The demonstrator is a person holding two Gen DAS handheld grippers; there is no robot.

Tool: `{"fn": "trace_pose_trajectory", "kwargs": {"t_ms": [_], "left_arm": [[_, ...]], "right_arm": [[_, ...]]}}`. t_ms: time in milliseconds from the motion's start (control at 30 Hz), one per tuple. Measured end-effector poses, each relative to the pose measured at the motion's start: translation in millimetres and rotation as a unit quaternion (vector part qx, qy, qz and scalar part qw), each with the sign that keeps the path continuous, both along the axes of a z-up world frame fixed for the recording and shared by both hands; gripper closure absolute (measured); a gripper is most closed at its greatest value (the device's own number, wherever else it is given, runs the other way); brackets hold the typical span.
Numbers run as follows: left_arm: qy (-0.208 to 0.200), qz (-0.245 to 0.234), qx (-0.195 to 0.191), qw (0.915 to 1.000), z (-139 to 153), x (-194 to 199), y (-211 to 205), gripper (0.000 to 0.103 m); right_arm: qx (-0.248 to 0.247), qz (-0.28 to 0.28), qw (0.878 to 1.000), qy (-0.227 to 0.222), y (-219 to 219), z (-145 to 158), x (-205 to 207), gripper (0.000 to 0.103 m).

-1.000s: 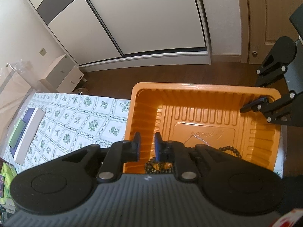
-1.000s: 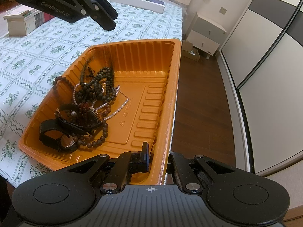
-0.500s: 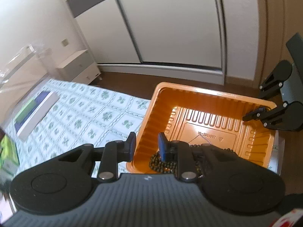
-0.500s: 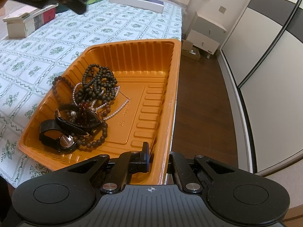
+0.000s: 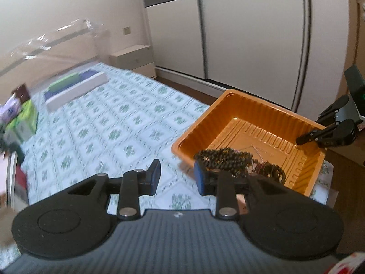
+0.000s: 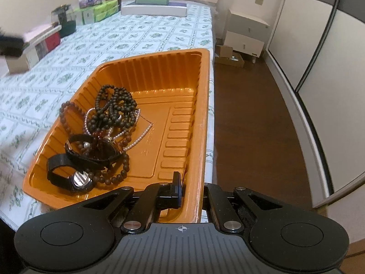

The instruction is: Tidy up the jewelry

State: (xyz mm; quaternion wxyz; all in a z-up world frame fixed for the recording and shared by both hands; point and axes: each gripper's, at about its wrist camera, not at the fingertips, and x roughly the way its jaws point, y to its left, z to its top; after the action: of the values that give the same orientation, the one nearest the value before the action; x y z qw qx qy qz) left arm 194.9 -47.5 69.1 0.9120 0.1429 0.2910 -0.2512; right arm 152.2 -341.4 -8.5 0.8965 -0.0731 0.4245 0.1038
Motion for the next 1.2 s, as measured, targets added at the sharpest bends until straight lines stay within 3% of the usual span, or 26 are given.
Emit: {"fn": "trace_pose_trajectory", "kwargs": {"t_ms": [333,633,700,767,800,867,900,1000,1067,1200], "left_arm": [[0.041,0.093,-0.033,0.9942,-22.2,-33.8,29.6,0.072],[0.062,0.15,-0.043,0.9859,-39.6,-51.7,49.1,0.061],[0.063,0.159,-0.044,0.9842,-42.0,-55.3,53.2,0.056],[0.064,0.177,-0.048,0.9809,-45.0,-58.1,58.8,0.043],[0.065,0.185,-0.048,0.9793,-47.0,-58.8,60.8,0.04],[0.07,0.203,-0.036,0.976,-52.0,-61.0,62.9,0.035],[0.072,0.215,-0.026,0.9736,-55.2,-61.6,65.3,0.033],[0.079,0.246,-0.029,0.9656,-63.1,-66.6,78.7,0.024],[0.077,0.265,-0.042,0.9603,-65.9,-74.1,88.9,0.012],[0.076,0.286,-0.044,0.9542,-73.0,-89.5,96.8,0.0]], "right_arm": [[0.072,-0.01,0.997,0.015,-3.3,-6.9,12.9,0.1],[0.135,-0.024,0.99,0.031,-11.8,-26.3,18.6,0.1],[0.156,-0.025,0.987,0.033,-20.6,-28.8,18.5,0.1],[0.175,-0.027,0.984,0.036,-26.5,-30.3,18.6,0.099],[0.184,-0.031,0.982,0.036,-28.0,-31.0,18.4,0.092],[0.199,-0.042,0.979,0.028,-34.2,-29.8,14.8,0.058],[0.209,-0.049,0.976,0.018,-38.4,-28.1,11.6,0.035],[0.227,-0.065,0.972,0.002,-49.4,-22.1,2.5,0.031],[0.21,-0.082,0.974,-0.003,-52.4,-16.9,-3.2,0.031],[0.151,-0.097,0.983,-0.032,-45.7,-3.2,-24.3,0.03]]}}
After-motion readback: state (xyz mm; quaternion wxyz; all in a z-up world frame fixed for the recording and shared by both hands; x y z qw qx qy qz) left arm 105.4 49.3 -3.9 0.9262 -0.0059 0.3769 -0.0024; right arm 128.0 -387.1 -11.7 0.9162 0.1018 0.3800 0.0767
